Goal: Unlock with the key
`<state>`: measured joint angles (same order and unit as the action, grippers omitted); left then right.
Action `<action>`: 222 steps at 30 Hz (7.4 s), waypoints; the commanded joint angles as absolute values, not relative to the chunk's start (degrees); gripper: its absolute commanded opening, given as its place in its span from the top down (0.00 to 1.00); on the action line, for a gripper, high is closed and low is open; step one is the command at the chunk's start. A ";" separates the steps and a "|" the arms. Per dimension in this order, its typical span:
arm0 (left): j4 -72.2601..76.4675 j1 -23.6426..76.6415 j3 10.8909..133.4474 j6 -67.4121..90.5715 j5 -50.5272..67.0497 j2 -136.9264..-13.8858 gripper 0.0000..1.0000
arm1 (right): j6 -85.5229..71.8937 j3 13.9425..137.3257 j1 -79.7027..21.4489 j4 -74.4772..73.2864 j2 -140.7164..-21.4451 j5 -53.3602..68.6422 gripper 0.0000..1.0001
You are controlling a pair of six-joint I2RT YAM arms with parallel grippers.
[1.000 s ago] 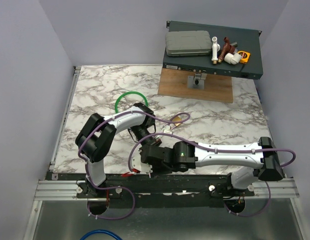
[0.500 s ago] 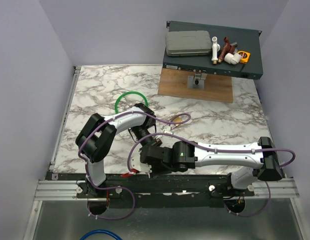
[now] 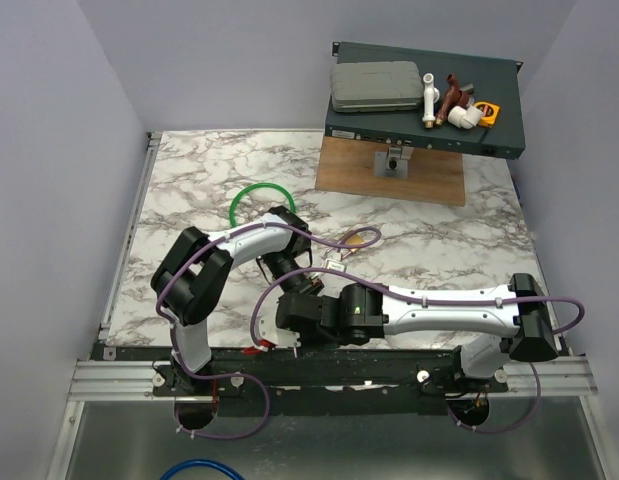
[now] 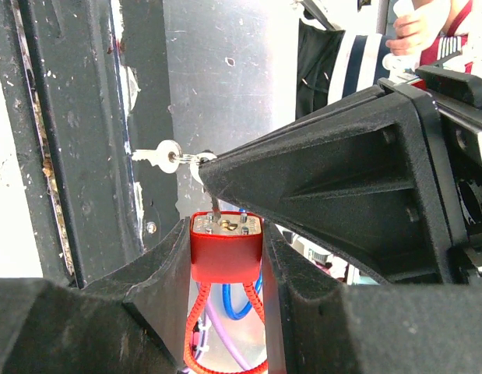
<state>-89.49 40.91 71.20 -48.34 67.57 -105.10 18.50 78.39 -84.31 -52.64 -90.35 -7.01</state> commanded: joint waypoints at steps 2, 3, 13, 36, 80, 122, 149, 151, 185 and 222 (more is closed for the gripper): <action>-92.80 41.32 71.10 -48.77 69.69 -105.14 1.00 | 18.83 80.32 -84.99 -52.67 -91.13 -8.31 0.99; -92.81 41.42 71.10 -48.73 69.65 -105.16 1.00 | 18.83 80.29 -84.97 -52.72 -91.14 -8.44 0.99; -92.81 41.67 71.18 -48.69 69.52 -105.42 1.00 | 18.85 81.70 -84.99 -52.89 -91.75 -8.06 0.99; -92.69 40.89 71.54 -49.13 68.82 -107.19 1.00 | 18.99 84.02 -86.83 -53.86 -92.15 -8.57 0.99; -92.91 41.78 70.70 -57.15 67.75 -93.80 1.00 | 21.35 77.00 -88.01 -49.34 -82.01 -7.62 0.99; -92.89 44.12 70.55 -55.81 68.63 -93.94 1.00 | 22.79 78.13 -90.04 -47.99 -83.43 -10.20 0.99; -92.81 44.56 71.17 -55.20 69.35 -94.20 1.00 | 22.76 78.57 -90.10 -47.46 -84.26 -9.39 0.99; -92.75 44.57 71.26 -55.11 69.34 -94.36 1.00 | 22.83 78.73 -90.09 -47.39 -84.29 -9.33 0.99; -92.81 43.70 73.04 -53.46 70.06 -94.28 1.00 | 22.06 79.35 -90.97 -42.83 -84.11 -9.36 0.99; -92.94 42.36 72.67 -56.04 69.94 -84.55 1.00 | 19.96 71.81 -91.23 -35.13 -72.77 -7.80 0.99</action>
<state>-90.28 42.33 71.22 -54.87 66.65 -86.46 20.82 72.64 -90.72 -37.56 -74.02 -9.34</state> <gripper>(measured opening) 0.328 0.008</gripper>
